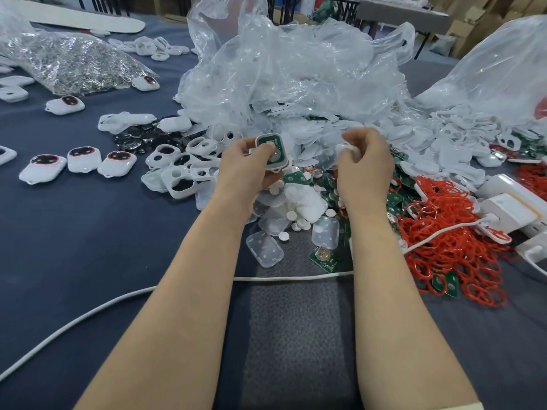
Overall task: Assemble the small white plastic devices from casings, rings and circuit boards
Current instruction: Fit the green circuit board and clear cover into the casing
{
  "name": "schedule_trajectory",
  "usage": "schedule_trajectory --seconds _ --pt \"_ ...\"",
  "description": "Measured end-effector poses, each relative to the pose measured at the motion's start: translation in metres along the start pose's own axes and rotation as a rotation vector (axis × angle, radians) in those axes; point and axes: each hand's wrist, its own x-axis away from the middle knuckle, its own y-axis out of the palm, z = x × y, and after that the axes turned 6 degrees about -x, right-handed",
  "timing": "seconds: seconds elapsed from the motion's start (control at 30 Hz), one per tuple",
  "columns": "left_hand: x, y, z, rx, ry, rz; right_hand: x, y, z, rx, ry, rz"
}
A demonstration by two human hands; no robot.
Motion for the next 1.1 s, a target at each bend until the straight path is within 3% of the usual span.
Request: schedule_trajectory --seconds 0.07,0.2,0.4,0.57,0.67,0.87,1.1 --pt "0.001 -0.001 0.001 0.027 0.008 0.014 0.002 0.002 0.0 0.122 -0.038 -0.032" --pt "-0.002 -0.003 0.004 0.08 0.024 0.072 0.006 0.005 -0.003 0.241 0.024 -0.301" --pt "-0.003 -0.011 0.012 0.181 0.099 0.16 0.01 0.002 -0.019 0.24 0.005 -0.284" --pt "-0.002 -0.013 0.015 0.199 0.102 0.188 0.005 -0.028 -0.031 0.507 0.161 -0.771" --pt "-0.001 -0.011 0.012 0.161 0.098 0.162 0.01 -0.028 -0.039 0.665 0.197 -0.918" --pt "0.0 -0.006 0.007 0.114 0.052 0.085 0.015 -0.015 -0.039 0.703 0.152 -0.823" --pt "0.004 -0.001 0.003 0.02 -0.011 -0.001 0.002 -0.01 -0.016 0.339 0.144 -0.401"
